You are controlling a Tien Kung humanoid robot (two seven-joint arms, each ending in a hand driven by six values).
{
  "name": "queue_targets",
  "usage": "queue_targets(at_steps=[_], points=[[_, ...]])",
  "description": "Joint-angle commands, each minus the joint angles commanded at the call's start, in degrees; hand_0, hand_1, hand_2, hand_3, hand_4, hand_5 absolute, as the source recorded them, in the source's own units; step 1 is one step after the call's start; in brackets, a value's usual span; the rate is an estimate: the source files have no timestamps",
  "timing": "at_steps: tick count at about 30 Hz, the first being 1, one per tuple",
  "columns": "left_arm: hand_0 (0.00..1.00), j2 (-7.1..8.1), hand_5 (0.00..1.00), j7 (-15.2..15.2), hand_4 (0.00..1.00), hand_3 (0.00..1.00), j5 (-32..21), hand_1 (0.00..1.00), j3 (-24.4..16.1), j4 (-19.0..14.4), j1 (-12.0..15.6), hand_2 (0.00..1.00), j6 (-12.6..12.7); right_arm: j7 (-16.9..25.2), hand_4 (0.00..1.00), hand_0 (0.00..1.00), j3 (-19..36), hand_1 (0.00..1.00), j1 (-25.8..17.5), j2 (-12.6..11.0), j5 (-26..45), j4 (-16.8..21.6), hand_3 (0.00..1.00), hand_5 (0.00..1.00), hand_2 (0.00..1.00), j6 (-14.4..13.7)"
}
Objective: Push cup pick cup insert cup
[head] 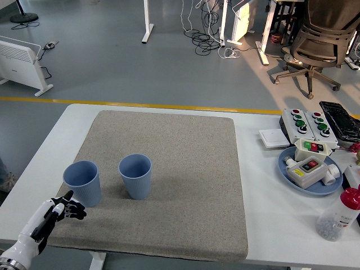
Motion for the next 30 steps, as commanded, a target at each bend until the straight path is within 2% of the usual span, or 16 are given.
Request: queue_targets(at_steps=[5, 6, 17, 30], points=[[0.554, -0.20, 0.998, 0.3, 0.619, 0.412, -0.2, 0.514, 1.0, 0.9, -1.1, 0.453, 0.0, 0.0, 0.144, 0.670, -0.1, 0.615, 0.1, 0.0, 0.1, 0.0, 0.584, 0.496, 0.628, 0.0], [0.585, -0.21, 0.998, 0.3, 0.624, 0.417, -0.2, 0.530, 1.1, 1.0, -1.2, 0.461, 0.0, 0.0, 0.143, 0.670, -0.1, 0.615, 0.1, 0.0, 0.2, 0.0, 0.584, 0.499, 0.628, 0.0], [0.592, 0.69, 0.998, 0.1, 0.621, 0.422, -0.6, 0.536, 3.7, 3.9, -4.2, 0.465, 1.1, 0.0, 0.141, 0.670, 0.0, 0.615, 0.3, 0.1, 0.1, 0.0, 0.584, 0.499, 0.629, 0.0], [0.601, 0.31, 0.998, -0.6, 0.622, 0.426, 0.0, 0.542, 5.0, 7.5, -7.5, 0.470, 2.4, 0.0, 0.142, 0.670, -0.2, 0.615, 0.3, 0.2, 0.5, 0.0, 0.584, 0.497, 0.628, -0.1]])
